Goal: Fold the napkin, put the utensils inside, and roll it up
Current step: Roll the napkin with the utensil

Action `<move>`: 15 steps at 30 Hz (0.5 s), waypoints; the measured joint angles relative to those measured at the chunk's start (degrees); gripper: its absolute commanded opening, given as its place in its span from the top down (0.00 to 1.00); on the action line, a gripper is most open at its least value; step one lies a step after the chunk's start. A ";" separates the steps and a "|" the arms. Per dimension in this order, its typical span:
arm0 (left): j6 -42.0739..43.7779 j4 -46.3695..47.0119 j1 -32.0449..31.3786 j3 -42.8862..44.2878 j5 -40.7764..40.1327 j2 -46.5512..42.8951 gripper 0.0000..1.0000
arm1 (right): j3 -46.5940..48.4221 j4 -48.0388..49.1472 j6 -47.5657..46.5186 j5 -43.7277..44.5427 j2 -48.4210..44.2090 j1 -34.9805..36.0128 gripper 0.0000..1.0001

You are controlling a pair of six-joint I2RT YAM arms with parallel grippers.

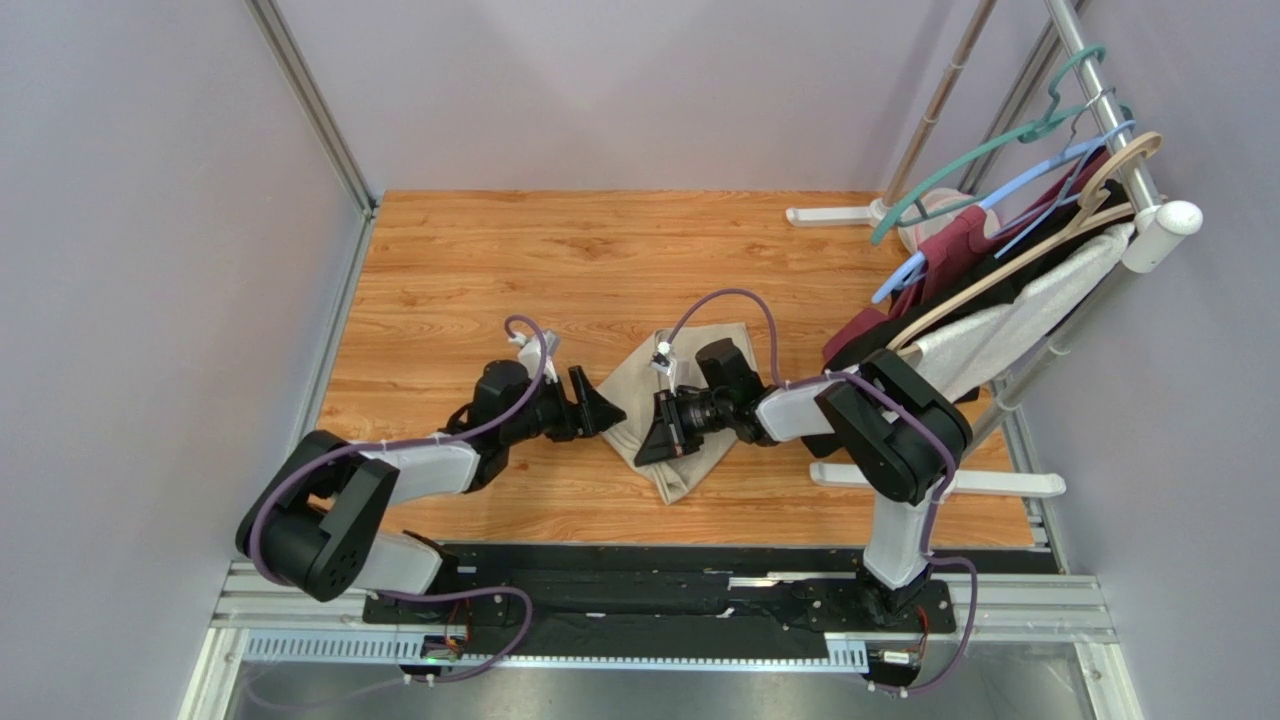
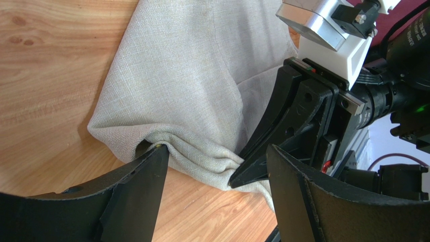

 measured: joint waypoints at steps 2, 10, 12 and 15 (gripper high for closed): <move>-0.02 0.81 -0.02 0.46 0.04 1.29 0.20 | 0.11 -0.07 -0.09 0.04 0.07 0.00 1.00; -0.09 4.63 -0.04 1.22 0.37 6.45 0.21 | 0.22 -0.15 -0.15 0.00 0.22 0.00 1.00; -0.24 5.70 -0.04 1.75 0.39 8.09 0.21 | 0.31 -0.20 -0.17 0.02 0.26 0.00 1.00; -0.57 6.10 -0.04 2.45 0.37 9.31 0.22 | 0.52 -0.52 -0.37 0.13 0.26 0.00 1.00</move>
